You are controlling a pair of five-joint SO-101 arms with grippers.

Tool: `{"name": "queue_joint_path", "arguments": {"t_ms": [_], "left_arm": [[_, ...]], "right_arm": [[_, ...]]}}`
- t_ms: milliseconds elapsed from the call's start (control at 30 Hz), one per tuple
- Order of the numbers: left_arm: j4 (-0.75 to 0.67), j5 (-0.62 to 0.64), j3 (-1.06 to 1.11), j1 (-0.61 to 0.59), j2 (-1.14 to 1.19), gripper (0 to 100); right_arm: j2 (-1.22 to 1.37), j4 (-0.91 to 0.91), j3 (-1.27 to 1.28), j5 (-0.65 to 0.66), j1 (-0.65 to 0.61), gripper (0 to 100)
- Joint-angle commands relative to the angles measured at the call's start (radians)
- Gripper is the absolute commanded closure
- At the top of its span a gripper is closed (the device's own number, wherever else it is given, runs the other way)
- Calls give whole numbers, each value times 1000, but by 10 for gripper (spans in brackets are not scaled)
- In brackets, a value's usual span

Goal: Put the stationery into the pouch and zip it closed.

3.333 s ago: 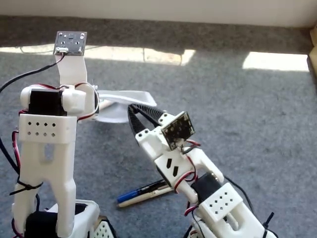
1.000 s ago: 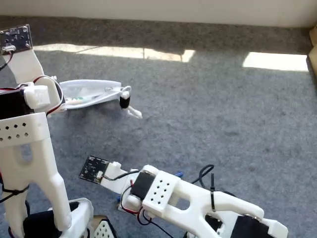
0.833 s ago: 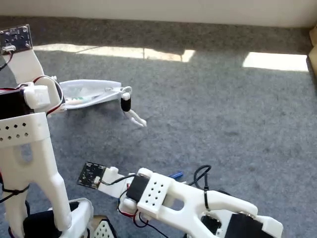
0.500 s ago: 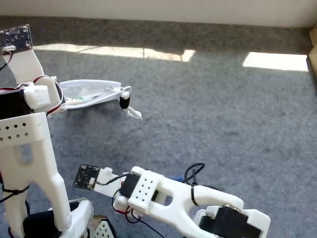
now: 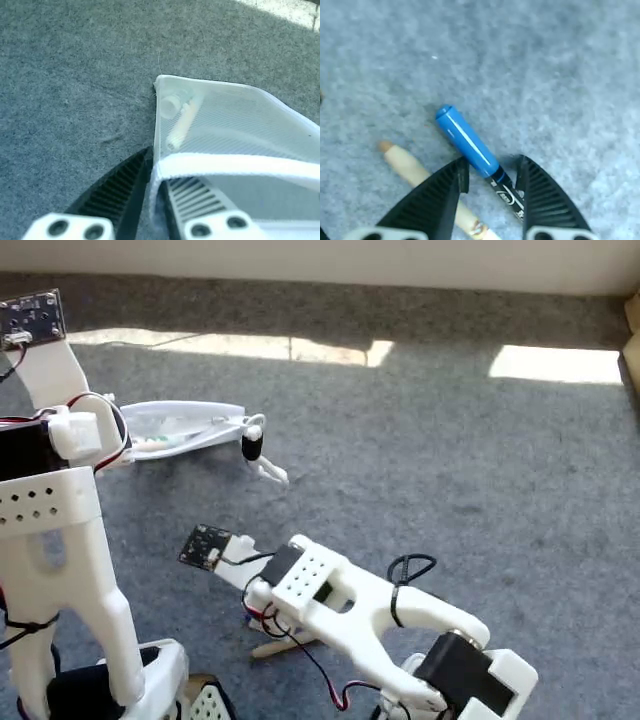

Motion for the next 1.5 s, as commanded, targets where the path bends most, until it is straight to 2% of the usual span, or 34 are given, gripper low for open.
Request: {"name": "queue_joint_path", "arguments": {"t_ms": [0, 133, 233, 400, 600, 833, 967, 1233, 1467], "left_arm": [[-15, 2, -27, -16, -24, 983], [-15, 2, -27, -16, -24, 983], [-15, 2, -27, -16, -24, 983], [-15, 2, -27, -16, -24, 983], [-15, 2, -27, -16, -24, 983], [-14, 2, -25, -16, -24, 983], [-14, 2, -25, -16, -24, 983], [-14, 2, -25, -16, -24, 983], [-14, 2, -25, -13, -24, 983]], "right_arm": [[-1, -74, -13, 14, 84, 843], [-1, -96, -13, 20, 128, 843], [-1, -96, -13, 69, 124, 843], [1, -97, -13, 77, 124, 848], [2, -131, -10, 78, 124, 971], [33, -97, -19, 78, 127, 976], [-67, -4, -21, 77, 133, 976], [-338, 1, -13, 77, 211, 976], [-495, 1, -18, 72, 222, 976]]}}
